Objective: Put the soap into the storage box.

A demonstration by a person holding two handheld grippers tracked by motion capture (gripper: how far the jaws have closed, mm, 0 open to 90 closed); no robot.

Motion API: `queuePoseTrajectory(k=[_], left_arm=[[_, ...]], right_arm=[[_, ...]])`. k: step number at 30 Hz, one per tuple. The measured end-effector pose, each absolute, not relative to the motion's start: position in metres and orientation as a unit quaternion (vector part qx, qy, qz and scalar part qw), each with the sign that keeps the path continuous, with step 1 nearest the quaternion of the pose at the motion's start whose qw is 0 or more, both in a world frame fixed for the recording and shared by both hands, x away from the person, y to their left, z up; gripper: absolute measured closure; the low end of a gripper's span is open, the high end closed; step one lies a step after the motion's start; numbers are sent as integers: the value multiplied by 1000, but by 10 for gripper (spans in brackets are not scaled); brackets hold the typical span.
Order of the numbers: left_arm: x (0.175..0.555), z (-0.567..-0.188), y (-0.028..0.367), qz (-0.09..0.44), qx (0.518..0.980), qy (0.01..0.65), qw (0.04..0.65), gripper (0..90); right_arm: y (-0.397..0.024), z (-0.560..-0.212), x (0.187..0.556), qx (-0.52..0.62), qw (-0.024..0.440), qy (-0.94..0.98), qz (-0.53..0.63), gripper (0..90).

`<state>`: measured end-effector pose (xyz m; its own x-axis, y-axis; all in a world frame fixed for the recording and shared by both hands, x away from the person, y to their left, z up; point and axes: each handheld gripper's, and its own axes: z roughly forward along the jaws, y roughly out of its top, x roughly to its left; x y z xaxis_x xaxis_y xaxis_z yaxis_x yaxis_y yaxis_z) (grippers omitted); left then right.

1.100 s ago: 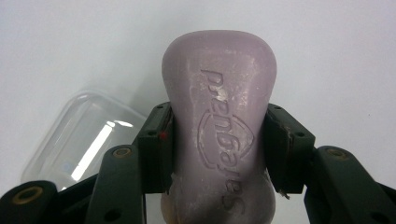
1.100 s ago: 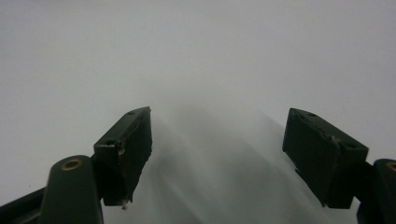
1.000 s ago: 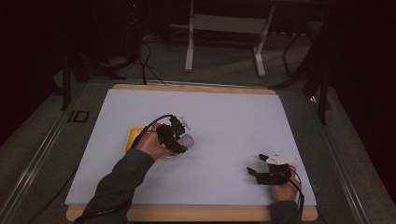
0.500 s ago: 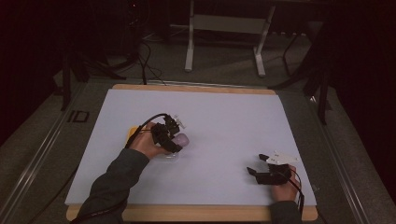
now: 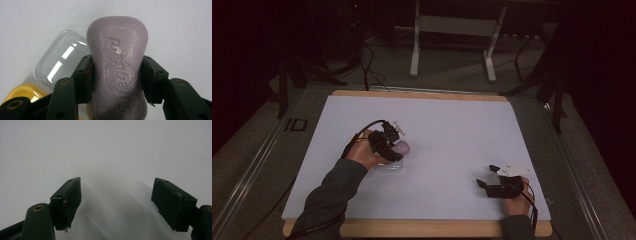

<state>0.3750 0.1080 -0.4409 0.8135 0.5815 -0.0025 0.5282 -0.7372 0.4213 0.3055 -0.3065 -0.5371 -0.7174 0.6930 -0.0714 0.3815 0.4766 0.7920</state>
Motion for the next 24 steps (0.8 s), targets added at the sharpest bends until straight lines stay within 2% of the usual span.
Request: queuePoseTrajectory(k=[24], left_arm=[[375, -437, 119, 72, 925, 311, 206, 497]], right_arm=[[-306, -537, 304, 321, 200, 835, 399, 237]])
